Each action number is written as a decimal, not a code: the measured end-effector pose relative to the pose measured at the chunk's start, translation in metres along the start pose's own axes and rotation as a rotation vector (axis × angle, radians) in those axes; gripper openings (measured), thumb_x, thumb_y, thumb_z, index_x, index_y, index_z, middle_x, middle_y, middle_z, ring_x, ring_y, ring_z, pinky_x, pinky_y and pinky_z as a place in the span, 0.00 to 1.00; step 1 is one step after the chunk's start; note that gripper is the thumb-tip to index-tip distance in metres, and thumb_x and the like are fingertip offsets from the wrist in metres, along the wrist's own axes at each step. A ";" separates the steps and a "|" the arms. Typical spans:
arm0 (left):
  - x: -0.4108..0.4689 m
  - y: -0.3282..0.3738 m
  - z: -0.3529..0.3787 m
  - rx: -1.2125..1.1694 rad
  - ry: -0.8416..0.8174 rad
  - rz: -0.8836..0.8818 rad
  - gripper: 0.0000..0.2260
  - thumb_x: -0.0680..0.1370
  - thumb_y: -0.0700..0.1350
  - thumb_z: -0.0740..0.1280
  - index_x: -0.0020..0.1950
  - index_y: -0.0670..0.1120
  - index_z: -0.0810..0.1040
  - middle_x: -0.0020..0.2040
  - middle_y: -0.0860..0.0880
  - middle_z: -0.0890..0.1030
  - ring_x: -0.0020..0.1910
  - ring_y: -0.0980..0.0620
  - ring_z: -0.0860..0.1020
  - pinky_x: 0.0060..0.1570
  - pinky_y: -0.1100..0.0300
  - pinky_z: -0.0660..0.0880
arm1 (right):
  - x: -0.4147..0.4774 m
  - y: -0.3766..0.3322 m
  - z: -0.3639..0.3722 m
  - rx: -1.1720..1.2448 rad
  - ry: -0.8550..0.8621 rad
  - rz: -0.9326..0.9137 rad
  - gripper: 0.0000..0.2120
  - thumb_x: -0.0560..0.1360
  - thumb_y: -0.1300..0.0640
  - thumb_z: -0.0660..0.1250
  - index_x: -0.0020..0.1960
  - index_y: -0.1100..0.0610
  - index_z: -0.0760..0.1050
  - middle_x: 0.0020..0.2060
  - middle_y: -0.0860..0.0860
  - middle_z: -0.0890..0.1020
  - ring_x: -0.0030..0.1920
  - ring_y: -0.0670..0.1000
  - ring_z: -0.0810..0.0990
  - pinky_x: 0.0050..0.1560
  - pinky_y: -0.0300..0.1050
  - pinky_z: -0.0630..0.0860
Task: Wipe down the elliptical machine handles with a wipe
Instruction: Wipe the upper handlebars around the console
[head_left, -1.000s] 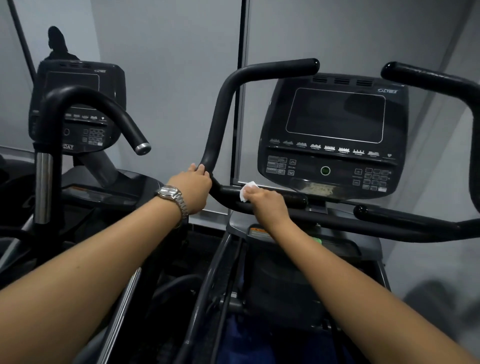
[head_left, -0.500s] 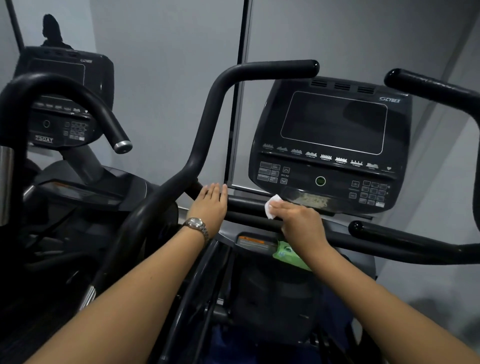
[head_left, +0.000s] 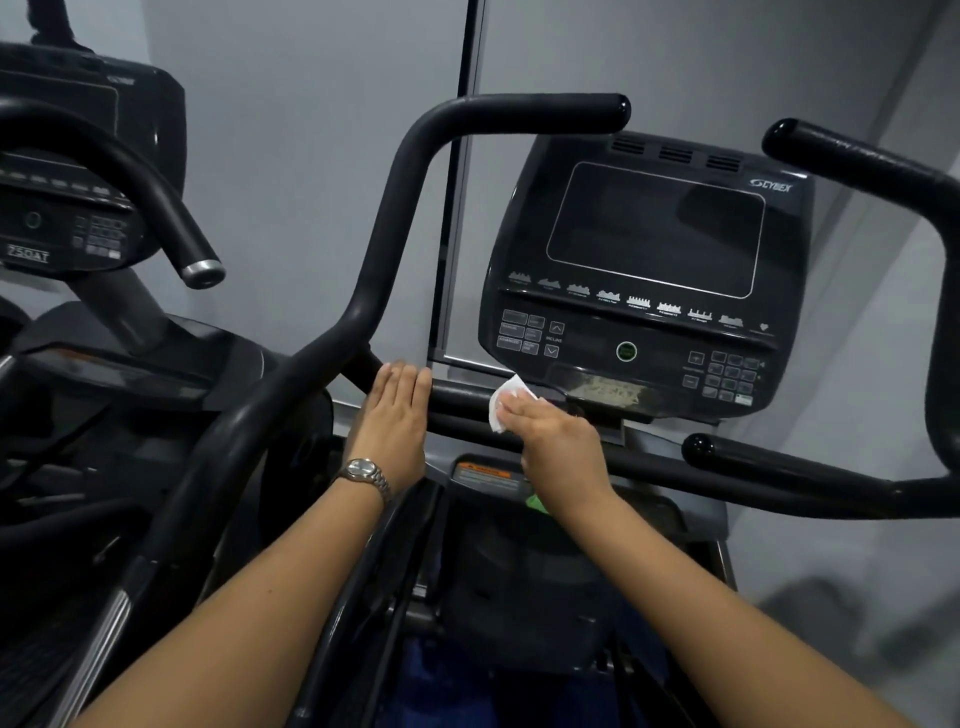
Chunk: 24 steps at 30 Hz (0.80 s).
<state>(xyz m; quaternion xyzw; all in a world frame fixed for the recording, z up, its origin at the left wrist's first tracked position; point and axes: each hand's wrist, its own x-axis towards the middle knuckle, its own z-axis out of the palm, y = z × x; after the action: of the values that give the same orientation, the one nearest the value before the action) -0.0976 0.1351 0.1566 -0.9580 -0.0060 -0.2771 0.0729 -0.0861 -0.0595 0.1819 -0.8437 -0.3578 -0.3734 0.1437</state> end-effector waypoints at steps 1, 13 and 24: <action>0.000 0.000 0.001 -0.001 -0.003 -0.002 0.37 0.67 0.44 0.67 0.72 0.40 0.54 0.68 0.42 0.64 0.72 0.43 0.59 0.75 0.51 0.44 | -0.005 0.003 0.002 0.007 -0.005 -0.026 0.24 0.55 0.77 0.72 0.47 0.59 0.84 0.49 0.52 0.85 0.47 0.56 0.85 0.33 0.51 0.83; 0.001 0.001 0.009 -0.020 0.038 -0.010 0.38 0.64 0.40 0.67 0.70 0.38 0.55 0.65 0.40 0.65 0.70 0.40 0.61 0.74 0.49 0.45 | -0.024 0.028 -0.007 0.033 0.082 -0.022 0.26 0.56 0.79 0.67 0.48 0.59 0.84 0.50 0.52 0.85 0.52 0.54 0.84 0.51 0.53 0.81; 0.001 0.001 0.009 -0.026 0.050 -0.015 0.37 0.63 0.39 0.68 0.69 0.38 0.59 0.64 0.40 0.66 0.69 0.40 0.62 0.74 0.49 0.47 | -0.028 0.043 -0.017 0.069 0.100 0.022 0.28 0.54 0.79 0.67 0.48 0.57 0.85 0.50 0.50 0.85 0.52 0.50 0.84 0.45 0.47 0.83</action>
<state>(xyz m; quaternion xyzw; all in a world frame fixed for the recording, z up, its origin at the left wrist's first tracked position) -0.0919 0.1353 0.1490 -0.9516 -0.0078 -0.3016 0.0587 -0.0778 -0.1129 0.1740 -0.8224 -0.3536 -0.4011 0.1943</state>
